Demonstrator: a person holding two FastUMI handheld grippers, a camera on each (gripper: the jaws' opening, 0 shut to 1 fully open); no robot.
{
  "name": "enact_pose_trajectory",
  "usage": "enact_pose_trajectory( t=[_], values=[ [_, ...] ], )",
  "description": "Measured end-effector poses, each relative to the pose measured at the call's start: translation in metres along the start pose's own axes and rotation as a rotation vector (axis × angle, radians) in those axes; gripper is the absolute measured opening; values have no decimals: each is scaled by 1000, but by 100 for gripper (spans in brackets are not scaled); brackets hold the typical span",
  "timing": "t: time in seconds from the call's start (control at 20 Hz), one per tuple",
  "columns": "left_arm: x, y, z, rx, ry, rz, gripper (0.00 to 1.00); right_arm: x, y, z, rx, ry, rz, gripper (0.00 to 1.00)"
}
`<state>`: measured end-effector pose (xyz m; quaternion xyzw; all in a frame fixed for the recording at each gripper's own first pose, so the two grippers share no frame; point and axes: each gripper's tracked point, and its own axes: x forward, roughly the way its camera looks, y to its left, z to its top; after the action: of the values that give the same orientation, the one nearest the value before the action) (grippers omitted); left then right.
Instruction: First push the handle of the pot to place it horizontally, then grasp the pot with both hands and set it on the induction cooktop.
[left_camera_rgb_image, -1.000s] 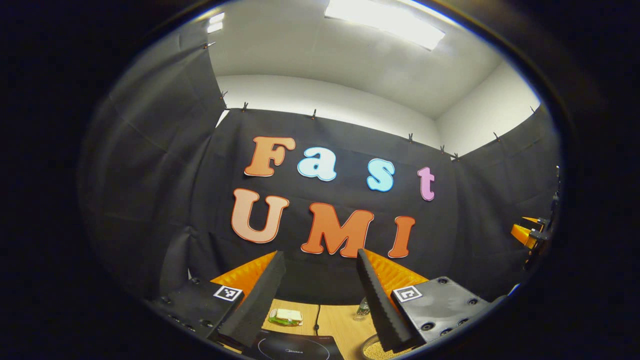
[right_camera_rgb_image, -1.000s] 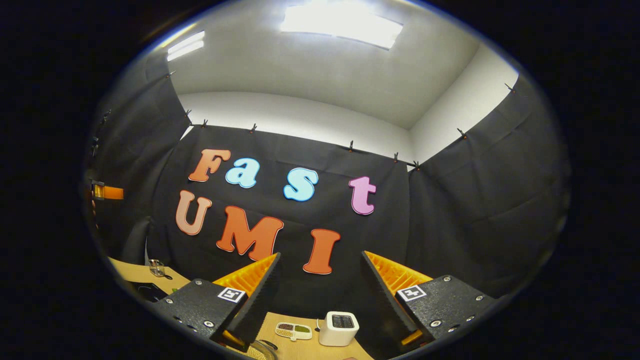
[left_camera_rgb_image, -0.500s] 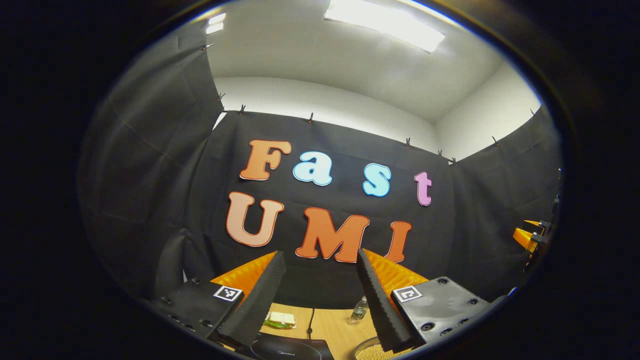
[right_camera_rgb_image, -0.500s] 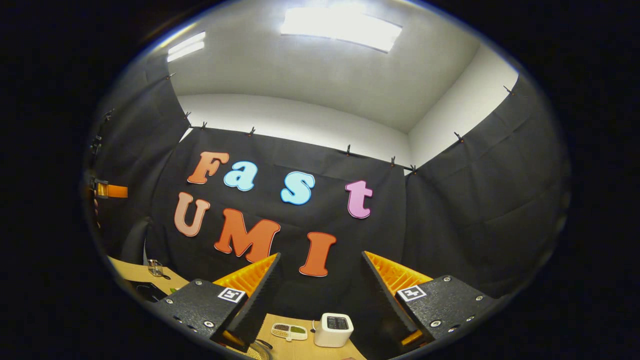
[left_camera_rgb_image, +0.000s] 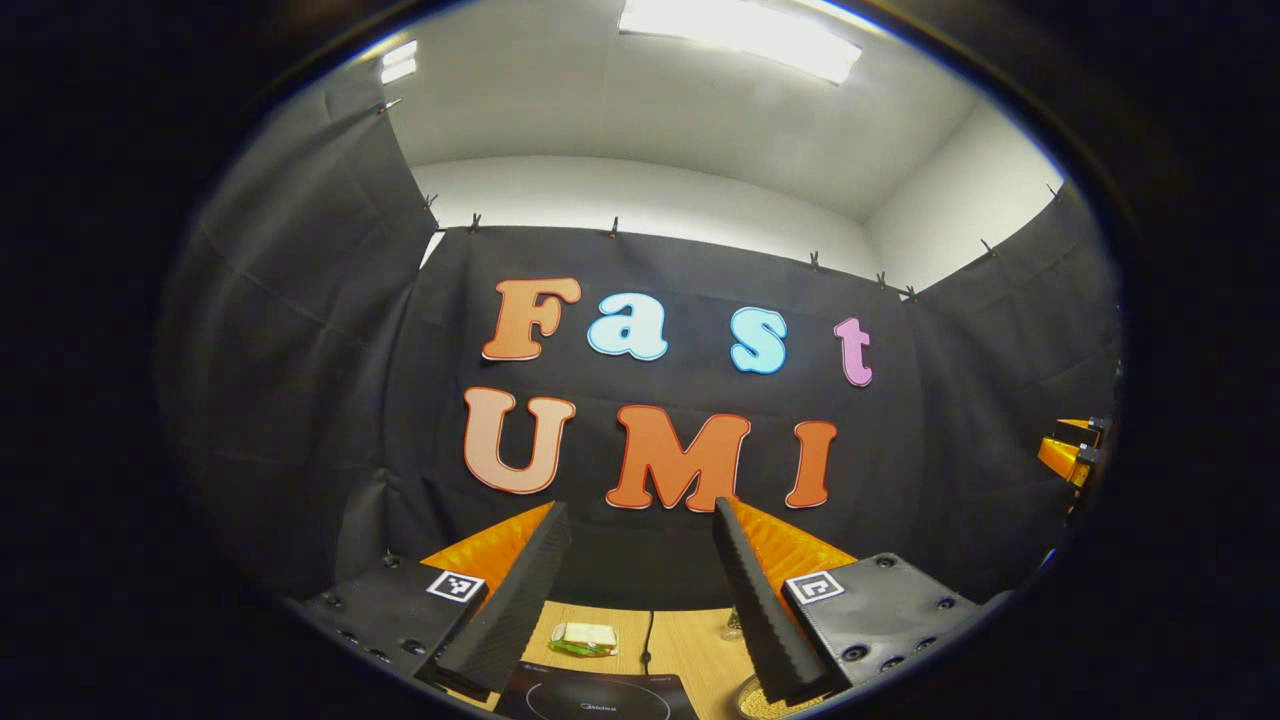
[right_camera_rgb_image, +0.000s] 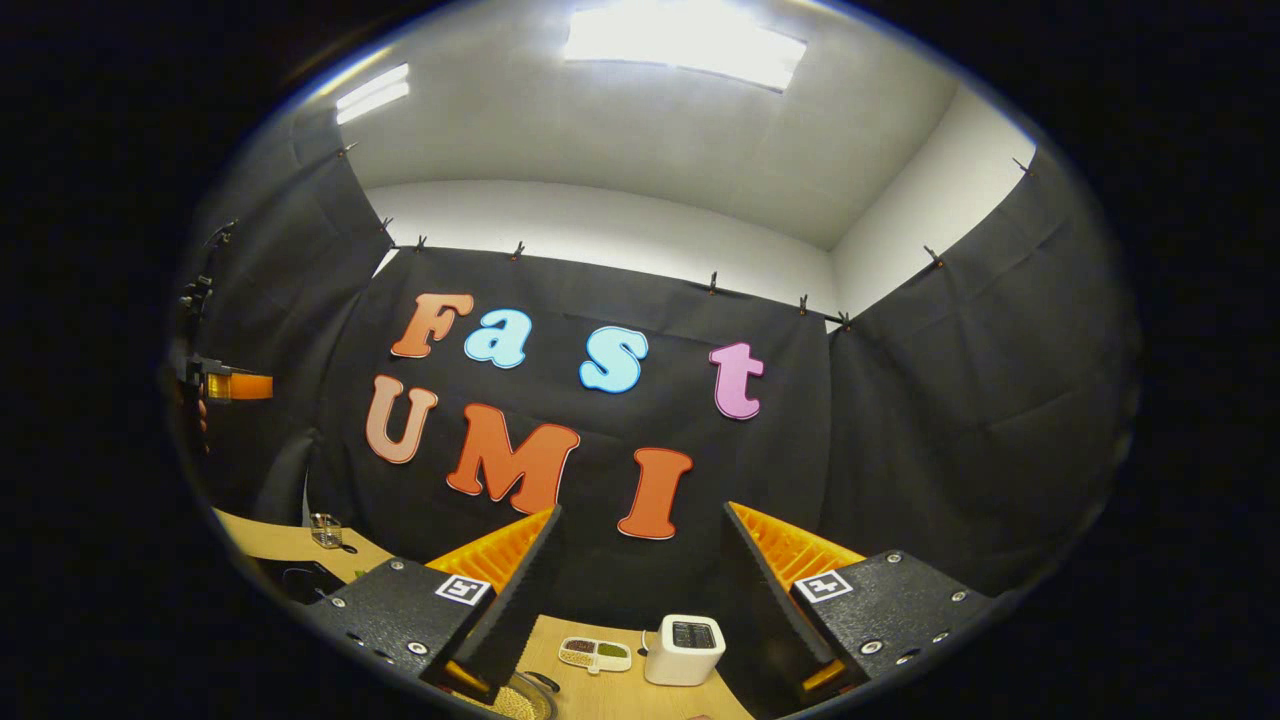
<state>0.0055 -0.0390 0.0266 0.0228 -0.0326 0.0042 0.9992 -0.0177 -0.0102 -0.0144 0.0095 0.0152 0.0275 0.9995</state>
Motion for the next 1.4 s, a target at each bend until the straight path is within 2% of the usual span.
enact_pose_trajectory(
  t=[0.1,0.15,0.2,0.3,0.6,0.8,0.9,0.95,1.15,1.2,1.25,1.35,1.4],
  values=[
    [0,-2,3,0,-14,-9,98,-1,3,-4,6,6,8,95],
    [0,-2,3,4,-18,-11,94,-1,4,-7,7,10,13,95],
    [0,-2,3,9,-18,-11,98,-3,6,-10,8,16,17,95],
    [-1,-4,0,12,-15,-11,94,-4,9,-17,14,32,27,95],
    [-2,2,-8,20,-2,-3,94,-4,25,-46,24,112,72,95],
    [-1,11,-15,14,16,8,94,-4,46,-66,46,177,129,95],
    [-1,16,-19,12,24,15,98,-5,59,-79,55,215,163,95],
    [0,18,-22,12,29,19,94,-6,65,-86,55,237,180,95],
    [-1,27,-29,24,45,32,94,-9,90,-121,51,347,247,95],
    [0,29,-31,26,51,31,98,-9,97,-129,53,373,263,94],
    [1,28,-34,29,57,30,94,-9,102,-138,55,398,276,94],
    [0,32,-38,37,66,32,94,-13,113,-156,54,450,302,93],
    [1,33,-39,41,69,34,98,-14,118,-162,51,475,316,94]
  ],
)
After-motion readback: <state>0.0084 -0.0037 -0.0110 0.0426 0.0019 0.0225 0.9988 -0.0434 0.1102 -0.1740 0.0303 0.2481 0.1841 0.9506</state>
